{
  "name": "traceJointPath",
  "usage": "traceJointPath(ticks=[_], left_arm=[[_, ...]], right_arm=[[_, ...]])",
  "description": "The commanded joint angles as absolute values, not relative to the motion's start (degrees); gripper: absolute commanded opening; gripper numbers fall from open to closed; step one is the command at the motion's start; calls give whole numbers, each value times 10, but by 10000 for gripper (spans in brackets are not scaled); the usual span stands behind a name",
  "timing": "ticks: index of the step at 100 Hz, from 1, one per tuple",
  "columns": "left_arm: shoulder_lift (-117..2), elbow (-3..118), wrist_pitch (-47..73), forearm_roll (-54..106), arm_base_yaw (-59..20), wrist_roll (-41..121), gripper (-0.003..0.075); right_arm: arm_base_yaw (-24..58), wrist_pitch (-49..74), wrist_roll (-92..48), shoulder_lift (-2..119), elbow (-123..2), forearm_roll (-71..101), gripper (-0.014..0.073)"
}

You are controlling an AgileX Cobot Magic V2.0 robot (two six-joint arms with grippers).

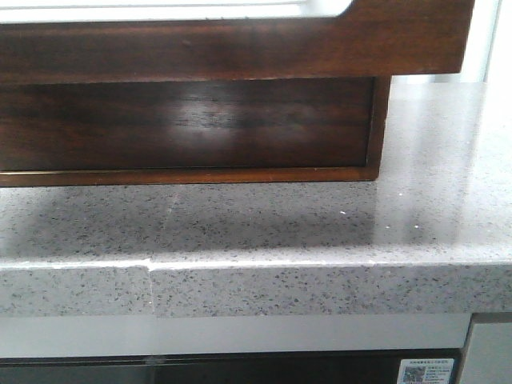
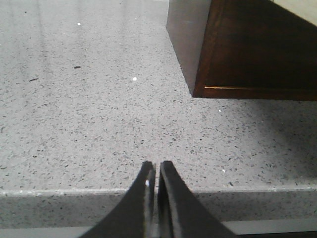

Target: Put scissors in drawer with both arms

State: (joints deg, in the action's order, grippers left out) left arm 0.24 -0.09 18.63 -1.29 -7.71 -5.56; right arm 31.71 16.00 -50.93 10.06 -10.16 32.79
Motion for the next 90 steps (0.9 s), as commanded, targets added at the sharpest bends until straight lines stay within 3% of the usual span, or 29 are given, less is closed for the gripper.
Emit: traceJointPath(ticks=[1,26,37,53,90], left_arm=[[17,-12,151,-8,-76,-56,-22],[17,-12,151,-8,-76,-56,-22],[17,-12,151,-8,-76,-56,-22],[17,-12,151,-8,-76,-56,-22],[17,-12,151,-8,-76,-56,-22]], right_arm=[[319,122,-510,107,-117,337,-61],[319,97,-510,107,-115,339,-61],[319,29,-502,107,-91,347,-61],[291,-47,-314,82,-39,281,-61],[138,-65,100,9,22,-54,-61]])
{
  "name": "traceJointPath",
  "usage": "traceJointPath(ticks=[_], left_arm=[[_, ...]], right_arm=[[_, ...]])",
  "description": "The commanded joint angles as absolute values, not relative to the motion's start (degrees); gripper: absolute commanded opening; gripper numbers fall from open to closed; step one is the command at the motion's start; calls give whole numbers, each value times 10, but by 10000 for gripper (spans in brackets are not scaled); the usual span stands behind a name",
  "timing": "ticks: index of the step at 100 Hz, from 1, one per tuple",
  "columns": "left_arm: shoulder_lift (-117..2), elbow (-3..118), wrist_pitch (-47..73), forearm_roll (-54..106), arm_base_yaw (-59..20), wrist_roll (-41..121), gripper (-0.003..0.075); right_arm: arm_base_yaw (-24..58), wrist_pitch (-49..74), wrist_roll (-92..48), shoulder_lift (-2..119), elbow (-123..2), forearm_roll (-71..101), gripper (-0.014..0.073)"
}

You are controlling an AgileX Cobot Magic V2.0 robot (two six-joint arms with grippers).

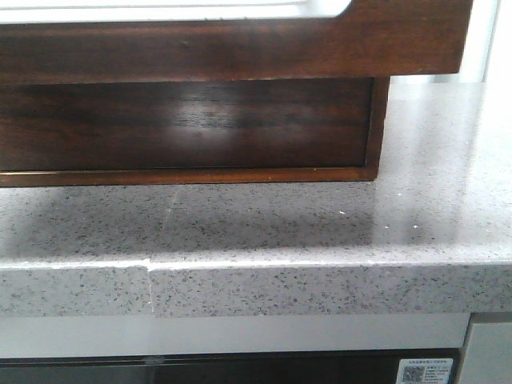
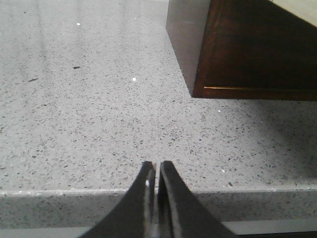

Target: Put scissors in drawer with both arms

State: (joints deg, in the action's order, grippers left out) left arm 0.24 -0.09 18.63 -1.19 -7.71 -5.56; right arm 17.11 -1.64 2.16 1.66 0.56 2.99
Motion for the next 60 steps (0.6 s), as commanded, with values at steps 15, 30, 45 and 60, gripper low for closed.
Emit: traceJointPath(ticks=[15,30,45,60], left_arm=[[17,-12,151,-8,-76,-56,-22],[17,-12,151,-8,-76,-56,-22],[17,-12,151,-8,-76,-56,-22],[17,-12,151,-8,-76,-56,-22]], right_arm=[[49,-72,155,-11,22,-97,-61],[-12,-71,155,-16,22,-97,-61],[-47,-31,153,-16,22,-103,-61],[-58,43,137,-16,22,-97,-61]])
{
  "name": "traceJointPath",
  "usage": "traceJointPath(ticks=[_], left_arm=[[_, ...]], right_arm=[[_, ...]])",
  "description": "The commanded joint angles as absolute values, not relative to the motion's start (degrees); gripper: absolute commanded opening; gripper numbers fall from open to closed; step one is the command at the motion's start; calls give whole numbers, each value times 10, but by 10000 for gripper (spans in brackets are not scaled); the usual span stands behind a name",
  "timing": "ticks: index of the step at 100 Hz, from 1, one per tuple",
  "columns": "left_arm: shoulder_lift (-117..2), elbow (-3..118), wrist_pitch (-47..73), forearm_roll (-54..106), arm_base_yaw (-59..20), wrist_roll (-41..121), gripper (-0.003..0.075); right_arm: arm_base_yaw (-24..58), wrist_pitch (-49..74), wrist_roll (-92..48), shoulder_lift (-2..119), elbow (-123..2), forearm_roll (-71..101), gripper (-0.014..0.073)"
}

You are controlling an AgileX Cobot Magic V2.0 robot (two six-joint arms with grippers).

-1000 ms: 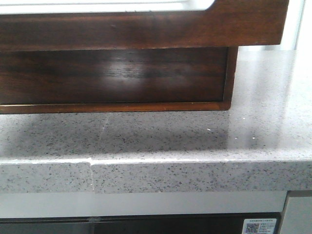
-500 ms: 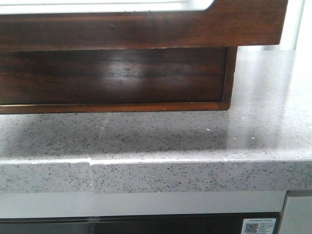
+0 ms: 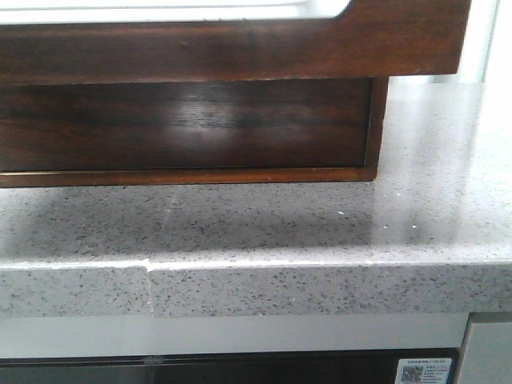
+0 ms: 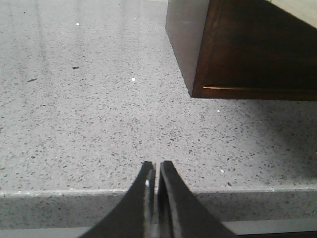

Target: Put scissors in drawer with both arms

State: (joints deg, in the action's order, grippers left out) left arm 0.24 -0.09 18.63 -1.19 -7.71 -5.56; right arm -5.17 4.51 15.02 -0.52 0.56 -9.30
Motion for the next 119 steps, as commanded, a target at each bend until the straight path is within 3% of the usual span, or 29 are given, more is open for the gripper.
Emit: traceJointPath(ticks=[1,15,46,119], left_arm=[[17,-12,151,-8,-76,-56,-22],[17,-12,151,-8,-76,-56,-22],[17,-12,151,-8,-76,-56,-22],[17,-12,151,-8,-76,-56,-22]], right_arm=[[-59,48,134,-16,22,-95,-61],[-59,78,25,-16,22,-34,-61],[-66,187,14,-16,23,-47,-61],[-66,185,14,-16,23,-43,-61]])
